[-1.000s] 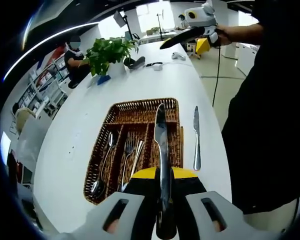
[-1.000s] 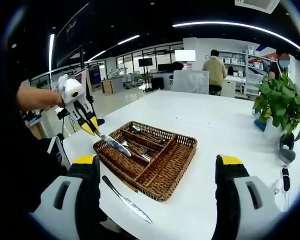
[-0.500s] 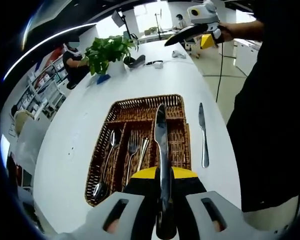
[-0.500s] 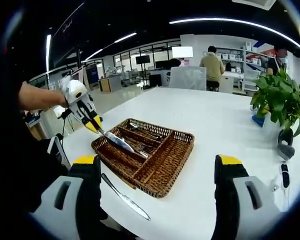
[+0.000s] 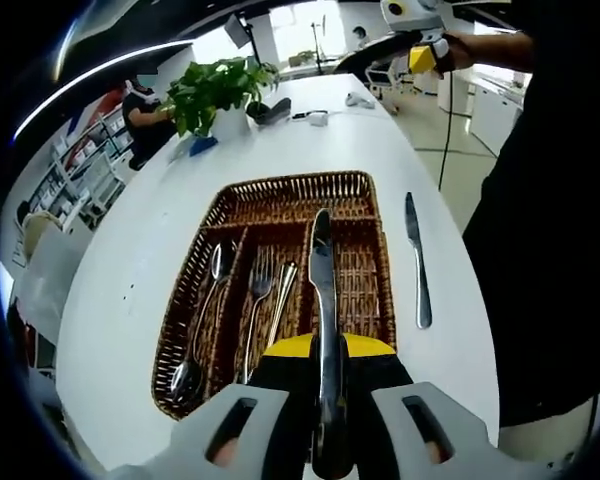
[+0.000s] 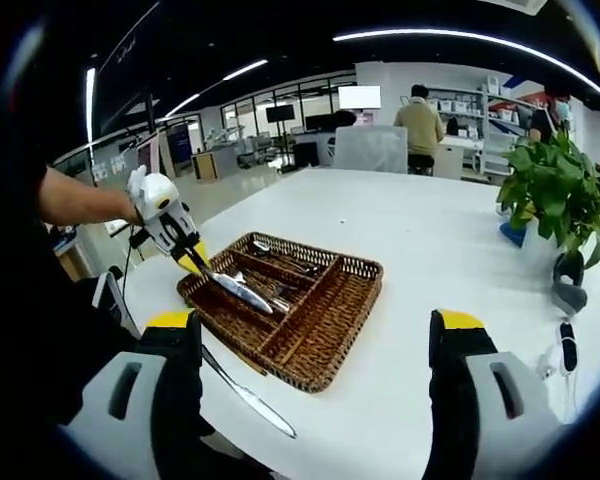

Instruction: Arrange the knives, forks, and spoons in their matching storage slots by inserting each utensil handle-first until every utensil is classified and aligned in the correct compartment

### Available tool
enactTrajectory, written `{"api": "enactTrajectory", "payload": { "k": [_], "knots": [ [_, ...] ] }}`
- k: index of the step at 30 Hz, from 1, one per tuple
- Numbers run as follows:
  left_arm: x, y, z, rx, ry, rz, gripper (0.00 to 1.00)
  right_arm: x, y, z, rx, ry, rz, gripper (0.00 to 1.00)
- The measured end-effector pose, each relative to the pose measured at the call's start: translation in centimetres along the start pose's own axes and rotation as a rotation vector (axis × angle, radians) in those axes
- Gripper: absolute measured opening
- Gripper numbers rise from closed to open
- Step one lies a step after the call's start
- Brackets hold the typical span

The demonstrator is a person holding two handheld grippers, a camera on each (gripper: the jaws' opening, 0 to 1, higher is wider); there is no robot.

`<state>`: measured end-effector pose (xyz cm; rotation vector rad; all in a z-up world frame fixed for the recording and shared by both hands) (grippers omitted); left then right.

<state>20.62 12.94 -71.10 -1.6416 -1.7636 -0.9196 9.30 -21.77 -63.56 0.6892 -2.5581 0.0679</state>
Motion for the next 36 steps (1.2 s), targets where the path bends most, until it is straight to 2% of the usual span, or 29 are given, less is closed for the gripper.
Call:
{"api": "enactTrajectory", "payload": {
  "k": [3, 20, 28, 31, 36],
  "knots": [
    [-0.6, 0.1, 0.5, 0.008, -0.015, 0.002, 0.06, -0.2, -0.1, 0.2, -0.003, 0.011, 0.002, 0.97],
    [-3.5, 0.7, 2.9, 0.038, 0.004, 0.046, 0.06, -0.1, -0.3, 0.4, -0.002, 0.061, 0.018, 0.96],
    [-5.0, 1.0, 3.2, 0.054, 0.014, 0.063, 0.06, -0.4, -0.1, 0.4, -0.006, 0.071, 0.016, 0.95],
    [-5.3, 1.0, 3.5, 0.044, 0.04, 0.067, 0.06, -0.4, -0.1, 0.4, -0.005, 0.072, 0.016, 0.95],
    [-6.1, 0.7, 3.3, 0.036, 0.052, 0.076, 0.07, -0.5, -0.1, 0.5, -0.01, 0.072, 0.018, 0.95]
  ]
}}
Point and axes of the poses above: the point that each gripper's makers call its tool centre point, and the gripper's own axes: x roughly backward along the fingers, y roughly to its left, z roughly out of its underside, the point moved 9 cm from there along x, roughly backward along the fingers, and after that the axes turned 1 degree about y, right-handed, at the moved point
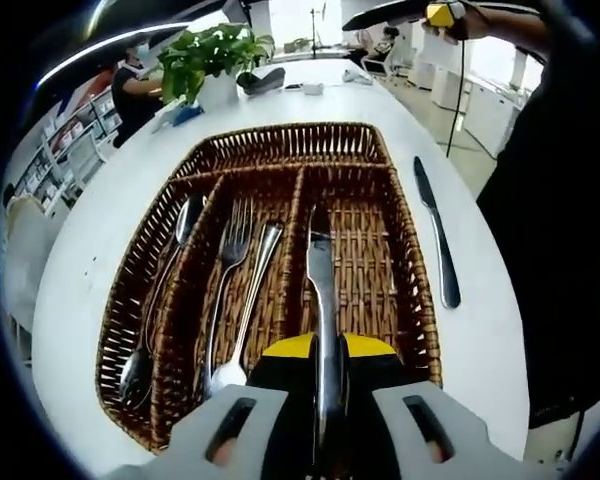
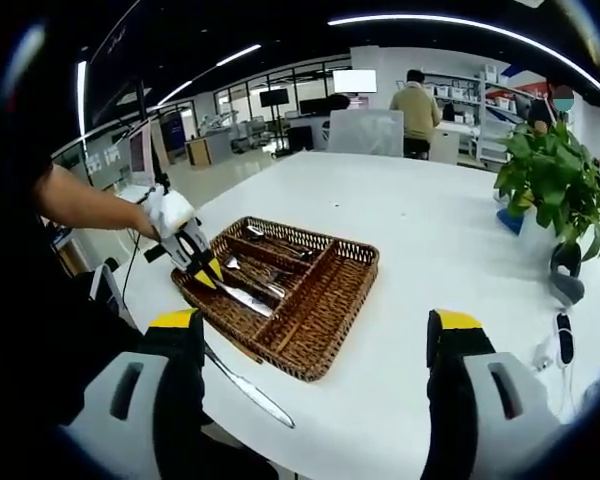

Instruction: Arrange the knives, forks, and spoons in their matching storage slots by inserting each utensil handle-first until every utensil is classified and aligned in the correct compartment

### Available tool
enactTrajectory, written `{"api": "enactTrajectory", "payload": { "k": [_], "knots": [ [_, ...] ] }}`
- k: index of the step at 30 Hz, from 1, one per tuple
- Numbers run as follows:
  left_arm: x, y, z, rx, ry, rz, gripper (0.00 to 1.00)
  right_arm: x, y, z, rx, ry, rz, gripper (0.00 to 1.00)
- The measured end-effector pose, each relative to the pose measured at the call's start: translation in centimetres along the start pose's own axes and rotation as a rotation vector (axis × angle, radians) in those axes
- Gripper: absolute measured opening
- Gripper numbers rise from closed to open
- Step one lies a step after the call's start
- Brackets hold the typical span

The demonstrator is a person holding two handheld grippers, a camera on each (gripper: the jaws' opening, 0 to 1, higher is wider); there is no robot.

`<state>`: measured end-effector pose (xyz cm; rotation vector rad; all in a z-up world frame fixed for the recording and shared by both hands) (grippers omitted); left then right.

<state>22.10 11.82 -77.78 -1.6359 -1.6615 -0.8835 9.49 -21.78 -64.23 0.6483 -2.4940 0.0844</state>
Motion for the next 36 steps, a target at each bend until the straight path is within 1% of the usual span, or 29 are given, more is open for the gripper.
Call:
{"api": "enactTrajectory", "payload": {
  "k": [1, 2, 6, 8, 9, 10, 11, 12, 14, 15, 17, 19, 22, 26, 27, 28, 29, 30, 32, 33, 34, 36],
  "knots": [
    [-0.2, -0.2, -0.2, -0.018, 0.011, -0.011, 0.07, 0.0, 0.0, 0.0, 0.0, 0.0, 0.001, 0.95],
    [-0.3, -0.3, -0.1, -0.025, 0.033, -0.011, 0.07, 0.0, 0.0, 0.0, -0.001, 0.0, 0.001, 0.95],
    [-0.7, -0.7, -0.1, -0.043, 0.064, -0.032, 0.08, -0.1, 0.1, 0.0, -0.002, -0.004, -0.002, 0.95],
    [-1.1, -0.9, 0.1, -0.052, 0.09, -0.047, 0.08, -0.2, 0.2, -0.1, -0.001, -0.007, -0.004, 0.95],
    [-1.4, -1.0, 0.3, -0.066, 0.112, -0.057, 0.08, -0.2, 0.2, -0.1, -0.002, -0.009, -0.006, 0.95],
    [-1.4, -1.0, 0.1, -0.049, 0.1, -0.055, 0.08, -0.2, 0.2, -0.1, -0.002, -0.01, -0.006, 0.95],
    [-1.2, -0.8, 0.1, 0.027, 0.088, -0.075, 0.07, -0.2, 0.3, -0.1, -0.001, -0.011, -0.006, 0.95],
    [-1.1, -0.5, 0.3, 0.036, 0.095, -0.089, 0.07, -0.2, 0.3, -0.1, -0.001, -0.014, -0.008, 0.94],
    [-1.2, -0.7, 0.3, -0.002, 0.091, -0.106, 0.07, -0.1, 0.4, 0.0, -0.003, -0.017, -0.008, 0.94],
    [-1.2, -0.9, 0.4, -0.003, 0.09, -0.11, 0.08, -0.1, 0.4, 0.0, -0.002, -0.017, -0.008, 0.94],
    [-1.1, -0.9, 0.3, 0.019, 0.091, -0.125, 0.08, -0.1, 0.5, 0.0, 0.0, -0.019, -0.01, 0.94],
    [-1.0, -1.0, 0.3, 0.01, 0.094, -0.137, 0.09, 0.0, 0.5, 0.0, 0.001, -0.021, -0.011, 0.94],
    [-0.5, -1.1, -0.2, 0.027, 0.057, -0.154, 0.14, 0.1, 0.6, 0.0, 0.003, -0.028, -0.011, 0.94],
    [1.2, -1.2, -1.4, 0.078, -0.034, -0.187, 0.18, 0.3, 0.6, 0.0, 0.005, -0.035, -0.012, 0.94],
    [1.7, -1.2, -1.8, 0.102, -0.063, -0.195, 0.21, 0.3, 0.6, 0.0, 0.007, -0.038, -0.011, 0.95],
    [2.1, -1.1, -2.1, 0.114, -0.087, -0.216, 0.26, 0.4, 0.6, 0.0, 0.007, -0.041, -0.011, 0.95],
    [2.7, -0.8, -2.3, 0.137, -0.107, -0.259, 0.34, 0.4, 0.6, 0.0, 0.007, -0.044, -0.012, 0.95],
    [3.0, -0.8, -2.5, 0.149, -0.119, -0.273, 0.45, 0.3, 0.5, 0.0, 0.008, -0.045, -0.012, 0.95],
    [4.1, -0.8, -3.2, 0.184, -0.179, -0.293, 0.51, 0.3, 0.6, -0.1, 0.015, -0.047, -0.016, 0.95],
    [4.8, -0.8, -3.5, 0.196, -0.208, -0.316, 0.55, 0.2, 0.7, -0.2, 0.018, -0.051, -0.02, 0.95],
    [5.1, -0.9, -3.7, 0.203, -0.225, -0.321, 0.6, 0.2, 0.7, -0.3, 0.018, -0.054, -0.022, 0.95],
    [5.8, -1.3, -4.1, 0.203, -0.229, -0.316, 0.72, 0.1, 0.8, -0.4, 0.022, -0.058, -0.028, 0.95]
  ]
}}
Point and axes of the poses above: the point that each gripper's makers call its tool centre point, and the gripper's own axes: x roughly backward along the fingers, y roughly to its left, z roughly out of its underside, the point moved 9 cm from there along x, roughly backward along the fingers, and after that the axes turned 1 degree about y, right-handed, at the moved point
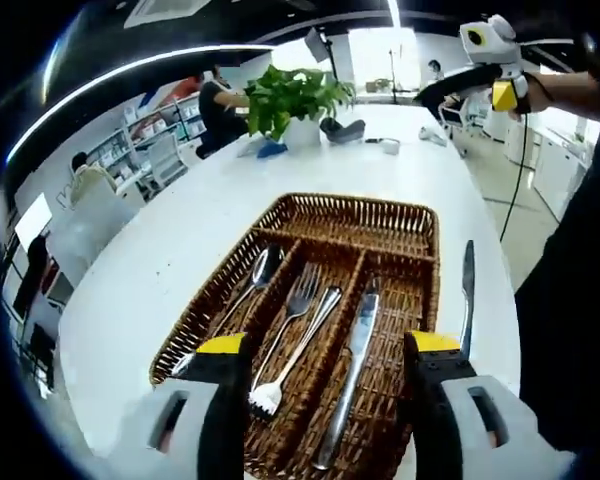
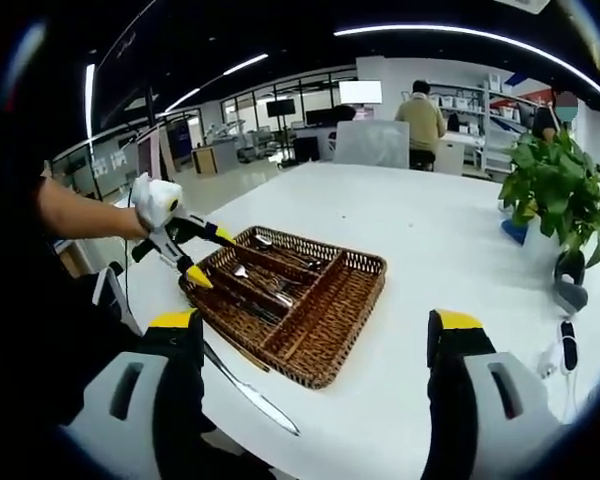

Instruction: Arrange the knives, forks, and spoons in their matching storage slots by inserting each utensil handle-first until every utensil is classified and aligned in the correct compartment

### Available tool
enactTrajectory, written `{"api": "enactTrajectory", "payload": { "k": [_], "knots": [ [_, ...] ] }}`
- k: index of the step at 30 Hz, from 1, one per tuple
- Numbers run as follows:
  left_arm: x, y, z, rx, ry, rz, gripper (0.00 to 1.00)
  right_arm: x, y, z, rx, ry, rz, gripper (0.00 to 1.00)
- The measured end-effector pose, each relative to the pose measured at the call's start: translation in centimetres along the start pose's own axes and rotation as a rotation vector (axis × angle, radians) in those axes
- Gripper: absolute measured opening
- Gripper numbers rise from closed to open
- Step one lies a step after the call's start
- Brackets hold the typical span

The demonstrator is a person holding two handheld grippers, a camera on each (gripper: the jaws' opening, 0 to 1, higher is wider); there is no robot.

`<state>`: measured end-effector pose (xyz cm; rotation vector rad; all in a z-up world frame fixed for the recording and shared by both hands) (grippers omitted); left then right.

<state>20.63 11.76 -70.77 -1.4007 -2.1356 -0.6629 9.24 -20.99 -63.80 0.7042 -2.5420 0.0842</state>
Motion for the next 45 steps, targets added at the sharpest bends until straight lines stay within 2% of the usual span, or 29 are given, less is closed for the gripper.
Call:
{"api": "enactTrajectory", "payload": {
  "k": [1, 2, 7, 10, 11, 16, 24, 29, 37, 45],
  "knots": [
    [0.3, -0.1, -0.2, -0.001, -0.002, -0.007, 0.76, -0.1, 0.0, 0.0, 0.002, -0.002, -0.002, 0.95],
    [0.6, -0.2, -0.4, -0.008, -0.009, -0.044, 0.79, -0.1, 0.1, -0.1, 0.004, -0.005, -0.006, 0.95],
    [2.0, -1.1, -1.0, 0.041, -0.064, -0.049, 0.98, -0.2, 0.2, -0.2, 0.01, -0.017, -0.018, 0.96],
    [2.8, -1.5, -1.2, 0.069, -0.088, -0.065, 0.99, -0.2, 0.3, -0.3, 0.015, -0.021, -0.023, 0.96],
    [3.1, -1.8, -1.3, 0.077, -0.112, -0.064, 0.99, -0.2, 0.3, -0.3, 0.015, -0.025, -0.025, 0.96],
    [3.9, -2.9, -0.9, 0.085, -0.144, -0.079, 0.99, -0.1, 0.4, -0.3, 0.018, -0.031, -0.031, 0.96],
    [4.8, -3.5, -0.9, 0.102, -0.17, -0.099, 0.99, 0.0, 0.3, -0.5, 0.025, -0.038, -0.035, 0.96],
    [5.9, -3.7, -1.0, 0.136, -0.206, -0.099, 0.99, 0.0, 0.2, -0.4, 0.054, -0.025, -0.036, 0.97],
    [9.5, -3.1, 0.4, 0.206, -0.244, -0.16, 0.99, -0.8, 0.5, -0.7, 0.093, -0.028, -0.054, 1.0],
    [13.9, -3.0, 2.7, 0.262, -0.245, -0.281, 0.99, -1.4, 0.8, -1.3, 0.12, -0.041, -0.081, 1.0]
  ]
}}
Point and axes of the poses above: the point that each gripper's makers call its tool centre point, and the gripper's own axes: x roughly backward along the fingers, y roughly to its left, z roughly out of its underside, the point moved 9 cm from there along x, roughly backward along the fingers, and after that the axes turned 1 degree about y, right-handed, at the moved point
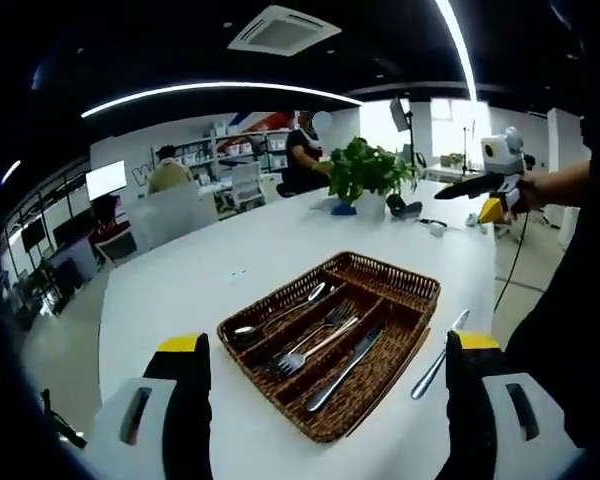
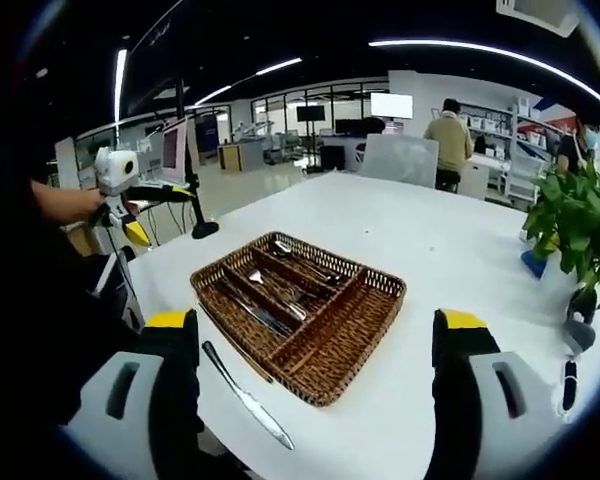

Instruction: Arrange the knives, forks, and spoons in their matching storage slots by inserting each utensil handle-first until every utensil is classified and aligned in the correct compartment

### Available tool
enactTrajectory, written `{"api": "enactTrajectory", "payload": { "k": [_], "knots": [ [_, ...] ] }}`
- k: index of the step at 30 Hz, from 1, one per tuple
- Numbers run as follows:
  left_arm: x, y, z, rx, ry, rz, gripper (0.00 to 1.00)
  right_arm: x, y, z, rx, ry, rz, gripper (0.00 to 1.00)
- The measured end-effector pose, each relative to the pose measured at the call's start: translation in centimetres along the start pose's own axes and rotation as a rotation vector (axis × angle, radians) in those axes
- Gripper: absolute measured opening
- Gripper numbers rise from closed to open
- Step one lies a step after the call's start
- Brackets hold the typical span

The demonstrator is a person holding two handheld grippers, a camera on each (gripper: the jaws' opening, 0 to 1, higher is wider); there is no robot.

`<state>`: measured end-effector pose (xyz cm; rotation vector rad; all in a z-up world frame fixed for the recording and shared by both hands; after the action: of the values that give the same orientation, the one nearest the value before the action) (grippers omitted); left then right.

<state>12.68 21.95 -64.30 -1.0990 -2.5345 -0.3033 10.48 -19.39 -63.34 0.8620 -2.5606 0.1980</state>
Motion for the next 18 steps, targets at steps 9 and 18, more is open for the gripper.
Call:
{"api": "enactTrajectory", "payload": {
  "k": [9, 18],
  "knots": [
    [2.6, 0.4, 0.7, 0.009, 0.022, -0.06, 0.99, -0.2, 0.1, 0.2, 0.006, 0.01, -0.003, 1.0],
    [2.6, 0.5, 0.2, -0.009, 0.017, -0.063, 0.99, 0.0, 0.2, 0.2, 0.003, 0.006, 0.0, 1.0]
  ]
}}
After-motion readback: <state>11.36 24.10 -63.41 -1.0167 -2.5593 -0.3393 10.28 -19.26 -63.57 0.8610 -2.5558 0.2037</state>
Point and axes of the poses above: the point that each gripper's makers call its tool centre point, and the gripper's own axes: x roughly backward along the fingers, y roughly to its left, z roughly out of its underside, the point moved 9 cm from there along x, roughly backward along the fingers, and after that the axes turned 1 degree about y, right-handed, at the moved point
